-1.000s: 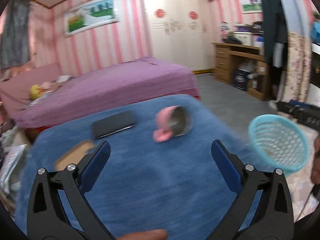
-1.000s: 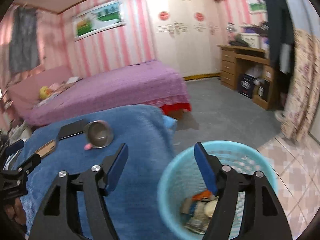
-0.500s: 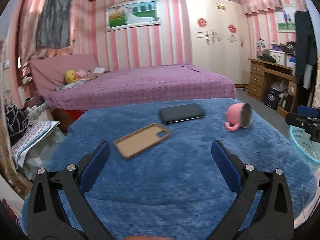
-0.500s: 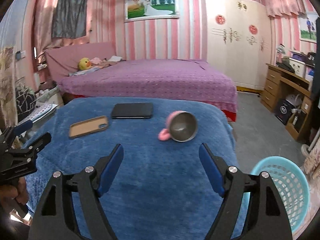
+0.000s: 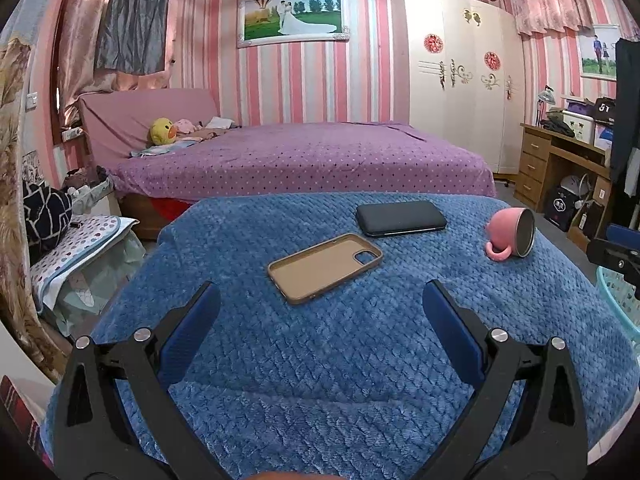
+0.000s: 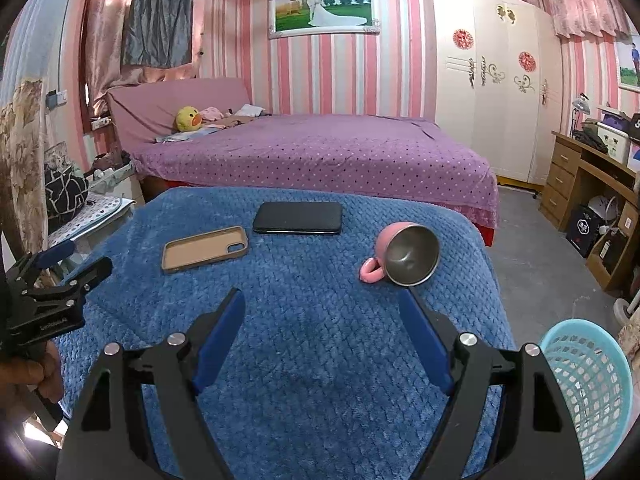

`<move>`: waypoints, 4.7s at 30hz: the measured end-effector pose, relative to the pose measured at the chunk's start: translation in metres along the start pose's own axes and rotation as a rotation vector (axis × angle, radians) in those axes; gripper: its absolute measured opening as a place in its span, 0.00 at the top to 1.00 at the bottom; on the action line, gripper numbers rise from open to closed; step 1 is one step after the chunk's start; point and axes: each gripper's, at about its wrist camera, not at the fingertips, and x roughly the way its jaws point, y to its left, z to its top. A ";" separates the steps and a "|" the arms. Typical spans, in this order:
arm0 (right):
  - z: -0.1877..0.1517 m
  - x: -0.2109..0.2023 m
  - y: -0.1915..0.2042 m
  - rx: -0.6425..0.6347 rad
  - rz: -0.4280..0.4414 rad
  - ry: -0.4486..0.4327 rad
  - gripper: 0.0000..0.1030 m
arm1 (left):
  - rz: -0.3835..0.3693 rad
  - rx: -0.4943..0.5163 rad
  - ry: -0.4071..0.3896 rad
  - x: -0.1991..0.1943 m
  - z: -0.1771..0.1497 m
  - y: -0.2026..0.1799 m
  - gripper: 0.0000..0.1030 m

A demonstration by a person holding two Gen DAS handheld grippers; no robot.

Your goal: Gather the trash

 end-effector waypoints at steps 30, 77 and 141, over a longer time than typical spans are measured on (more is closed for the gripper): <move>-0.003 -0.007 -0.027 0.041 -0.027 -0.002 0.23 | 0.011 -0.002 0.008 -0.001 0.001 -0.007 0.05; -0.004 -0.005 -0.023 0.039 -0.031 -0.003 0.22 | 0.011 -0.013 0.010 0.000 0.003 -0.005 0.05; -0.004 -0.006 -0.023 0.041 -0.030 0.000 0.22 | 0.009 -0.029 0.010 0.001 0.001 -0.005 0.05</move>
